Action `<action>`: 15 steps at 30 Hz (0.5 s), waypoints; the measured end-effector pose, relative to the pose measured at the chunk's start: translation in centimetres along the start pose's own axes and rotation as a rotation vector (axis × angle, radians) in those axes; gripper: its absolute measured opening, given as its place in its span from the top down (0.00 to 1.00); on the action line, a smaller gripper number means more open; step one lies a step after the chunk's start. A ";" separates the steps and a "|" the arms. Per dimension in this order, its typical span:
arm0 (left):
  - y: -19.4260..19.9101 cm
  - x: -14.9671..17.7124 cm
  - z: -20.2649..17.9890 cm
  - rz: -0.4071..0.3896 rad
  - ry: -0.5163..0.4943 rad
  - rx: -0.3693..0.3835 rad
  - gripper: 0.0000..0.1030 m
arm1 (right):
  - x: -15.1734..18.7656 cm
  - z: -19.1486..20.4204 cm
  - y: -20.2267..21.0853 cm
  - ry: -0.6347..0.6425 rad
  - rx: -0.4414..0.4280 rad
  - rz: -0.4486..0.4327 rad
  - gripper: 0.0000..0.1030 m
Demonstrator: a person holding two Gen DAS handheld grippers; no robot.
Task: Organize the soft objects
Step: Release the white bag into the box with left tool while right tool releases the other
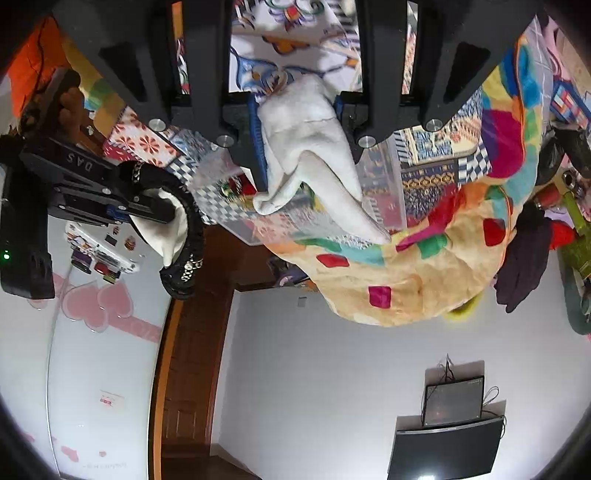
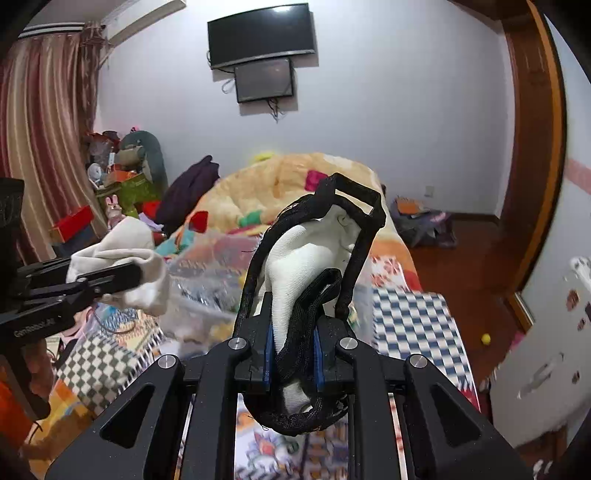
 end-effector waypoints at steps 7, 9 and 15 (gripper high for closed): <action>-2.7 -0.6 1.3 0.018 0.012 -0.014 0.72 | -1.0 2.2 -2.5 0.024 -0.033 0.002 0.86; -3.7 -0.6 1.8 0.029 0.018 -0.022 0.72 | -1.1 2.6 -3.5 0.034 -0.035 0.014 0.86; -6.4 0.1 3.3 0.076 0.052 -0.021 0.72 | -0.5 3.1 -5.5 0.048 -0.038 0.052 0.86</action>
Point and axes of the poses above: each gripper's, at about its wrist camera, not at the fingertips, and y roughly against the way its jaws point, z to its left, x to its underside, the point moved 8 cm from there along -y, roughly the way its jaws point, and after that the axes turned 11 degrees about x, right-handed, at the moved point
